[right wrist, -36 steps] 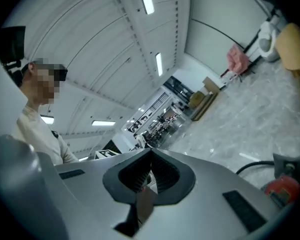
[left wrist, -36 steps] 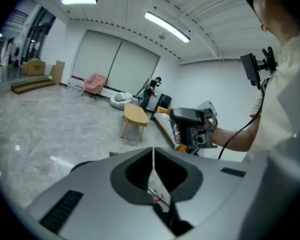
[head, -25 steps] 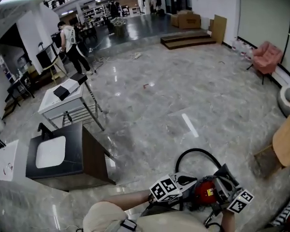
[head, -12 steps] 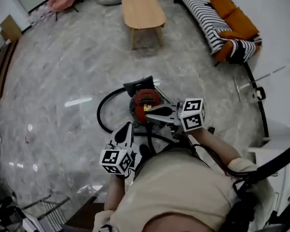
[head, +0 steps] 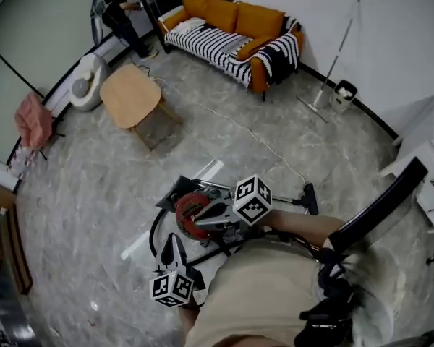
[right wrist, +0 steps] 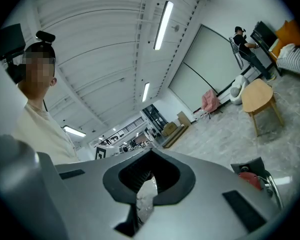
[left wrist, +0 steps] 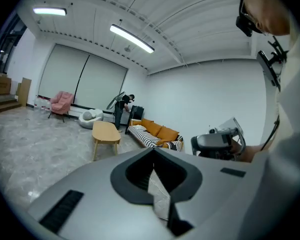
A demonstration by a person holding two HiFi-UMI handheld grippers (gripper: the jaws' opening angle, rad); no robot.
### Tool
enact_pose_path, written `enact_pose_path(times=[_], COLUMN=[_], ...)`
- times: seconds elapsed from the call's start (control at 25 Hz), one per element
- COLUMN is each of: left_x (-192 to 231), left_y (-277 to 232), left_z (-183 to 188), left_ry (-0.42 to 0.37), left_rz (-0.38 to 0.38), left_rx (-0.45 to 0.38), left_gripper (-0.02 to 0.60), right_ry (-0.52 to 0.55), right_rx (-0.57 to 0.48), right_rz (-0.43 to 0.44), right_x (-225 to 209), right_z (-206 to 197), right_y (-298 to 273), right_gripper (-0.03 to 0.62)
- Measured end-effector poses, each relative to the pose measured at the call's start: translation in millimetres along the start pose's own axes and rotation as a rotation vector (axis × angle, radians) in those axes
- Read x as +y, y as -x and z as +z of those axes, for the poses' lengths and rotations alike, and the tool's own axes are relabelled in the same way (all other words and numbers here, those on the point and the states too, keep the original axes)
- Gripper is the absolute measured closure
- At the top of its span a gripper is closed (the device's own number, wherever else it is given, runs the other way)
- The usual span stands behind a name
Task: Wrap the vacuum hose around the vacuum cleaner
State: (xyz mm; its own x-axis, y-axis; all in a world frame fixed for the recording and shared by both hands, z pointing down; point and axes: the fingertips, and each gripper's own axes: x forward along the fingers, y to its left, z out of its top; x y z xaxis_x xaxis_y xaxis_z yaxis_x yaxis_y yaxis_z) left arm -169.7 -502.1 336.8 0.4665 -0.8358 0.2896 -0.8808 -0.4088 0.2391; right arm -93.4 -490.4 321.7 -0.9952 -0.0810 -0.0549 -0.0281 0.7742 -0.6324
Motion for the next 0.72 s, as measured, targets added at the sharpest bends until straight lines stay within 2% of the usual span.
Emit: enact_pose_path(times=[0.16, 0.28, 0.4, 0.56, 0.72], left_x=[-52.1, -74.3, -87.2, -86.4, -64.0], left_y=[-10.0, -5.7, 12.8, 38.3, 69.3], left_z=[-10.8, -16.2, -19.5, -36.6, -34.1], left_ry=[-0.049, -0.06, -0.008, 0.012, -0.012], left_rz=[0.022, 0.112, 0.213, 0.277, 0.27], left_rx=[0.001, 0.007, 0.02, 0.035, 0.009], left_gripper=[0.575, 0.575, 0.575, 0.575, 0.575], right_ry=[-0.036, -0.069, -0.112, -0.093, -0.067], right_rx=[0.013, 0.05, 0.125, 0.249, 0.302], right_rz=[0.083, 0.174, 0.27, 0.37, 0.407], right_x=[8.2, 15.8, 31.3, 55.6, 86.0], right_z=[-24.7, -38.5, -50.0, -76.8, -100.0], right_y=[39.5, 51.0, 54.1, 46.1, 14.5], right_gripper=[0.589, 0.589, 0.589, 0.589, 0.59])
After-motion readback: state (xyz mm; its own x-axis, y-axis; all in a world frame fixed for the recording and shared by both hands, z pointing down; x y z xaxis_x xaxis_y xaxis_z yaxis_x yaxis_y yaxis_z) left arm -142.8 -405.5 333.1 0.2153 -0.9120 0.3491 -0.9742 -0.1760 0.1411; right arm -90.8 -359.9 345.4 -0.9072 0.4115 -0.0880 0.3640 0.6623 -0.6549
